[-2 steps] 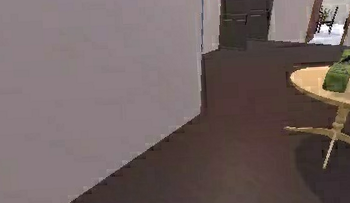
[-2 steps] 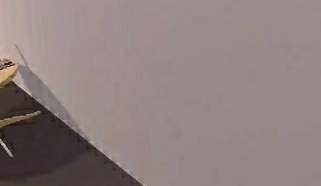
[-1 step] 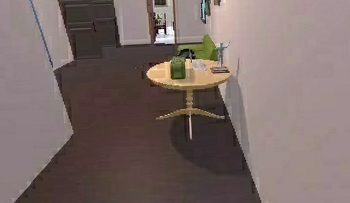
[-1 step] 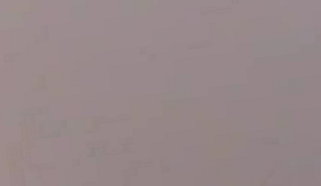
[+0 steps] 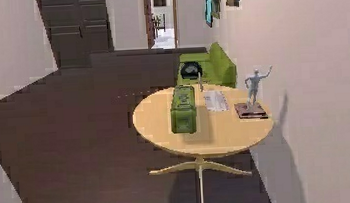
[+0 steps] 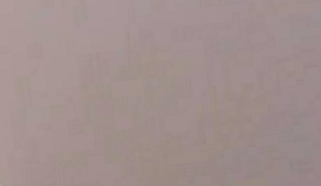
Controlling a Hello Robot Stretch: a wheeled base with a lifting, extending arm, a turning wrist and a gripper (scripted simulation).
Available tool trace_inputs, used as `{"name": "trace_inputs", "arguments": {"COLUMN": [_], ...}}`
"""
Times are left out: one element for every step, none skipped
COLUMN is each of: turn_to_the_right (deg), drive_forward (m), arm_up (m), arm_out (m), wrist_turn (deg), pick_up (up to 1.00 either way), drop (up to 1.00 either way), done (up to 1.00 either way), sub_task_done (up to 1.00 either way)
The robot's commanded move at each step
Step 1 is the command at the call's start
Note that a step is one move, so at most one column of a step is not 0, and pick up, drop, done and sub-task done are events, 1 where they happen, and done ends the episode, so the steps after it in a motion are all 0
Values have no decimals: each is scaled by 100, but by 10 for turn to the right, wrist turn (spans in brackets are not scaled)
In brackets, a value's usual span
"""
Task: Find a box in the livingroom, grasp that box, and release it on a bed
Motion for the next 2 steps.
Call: {"name": "trace_inputs", "arguments": {"turn_to_the_right": [150, 0], "drive_forward": [0, 20], "arm_up": [0, 0], "arm_out": [0, 0], "wrist_turn": [0, 0], "pick_up": [0, 0], "drop": [0, 0], "done": [0, 0], "sub_task_done": [0, 0]}}
